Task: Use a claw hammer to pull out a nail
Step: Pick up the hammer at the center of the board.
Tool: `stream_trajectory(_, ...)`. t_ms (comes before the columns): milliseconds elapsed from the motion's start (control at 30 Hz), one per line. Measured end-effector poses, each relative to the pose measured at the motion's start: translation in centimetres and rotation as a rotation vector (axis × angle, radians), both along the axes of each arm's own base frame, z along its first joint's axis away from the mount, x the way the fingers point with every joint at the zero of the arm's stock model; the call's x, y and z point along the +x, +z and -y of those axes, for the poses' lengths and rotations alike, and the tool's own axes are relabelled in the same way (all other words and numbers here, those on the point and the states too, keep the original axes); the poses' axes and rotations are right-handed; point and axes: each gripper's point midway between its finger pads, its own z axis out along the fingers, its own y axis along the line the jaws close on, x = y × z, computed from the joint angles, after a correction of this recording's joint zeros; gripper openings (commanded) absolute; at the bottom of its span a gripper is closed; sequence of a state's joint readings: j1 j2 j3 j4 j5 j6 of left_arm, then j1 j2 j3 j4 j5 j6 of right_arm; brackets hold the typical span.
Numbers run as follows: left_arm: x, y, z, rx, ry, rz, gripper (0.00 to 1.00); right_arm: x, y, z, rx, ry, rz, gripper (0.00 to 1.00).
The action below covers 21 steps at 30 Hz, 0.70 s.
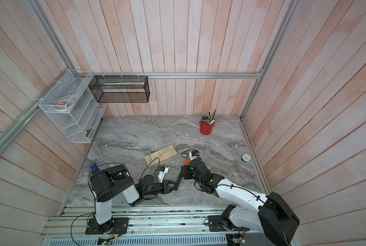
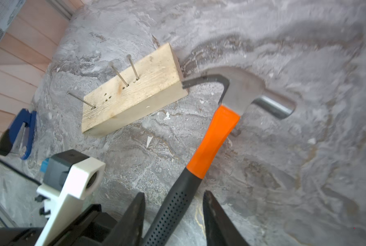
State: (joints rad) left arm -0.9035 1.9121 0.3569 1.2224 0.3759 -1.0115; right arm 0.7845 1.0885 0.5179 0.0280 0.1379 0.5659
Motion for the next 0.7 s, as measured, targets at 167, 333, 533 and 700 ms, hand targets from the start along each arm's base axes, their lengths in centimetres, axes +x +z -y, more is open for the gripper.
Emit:
stream_trajectory(167,0.2,1.3,-1.0,0.087,0.007,-0.023,0.00,-0.6,4.4,1.2,-0.086,0.124,0.278,0.66)
stream_trajectory(333,1.8,5.2,-1.3,0.139,0.022,0.011,0.00,-2.2,5.4,1.8,-0.188,0.263,0.599,0.72)
stream_trajectory(533,3.7,9.5,-2.0,0.190,0.020,0.042,0.00,-2.9,3.6,0.5,-0.417,0.464,0.875,0.74)
stream_trajectory(700,3.8,11.0,-3.2,0.227,-0.005,0.017,0.00,-2.5,4.3,-1.2,-0.522,0.528,1.058,0.73)
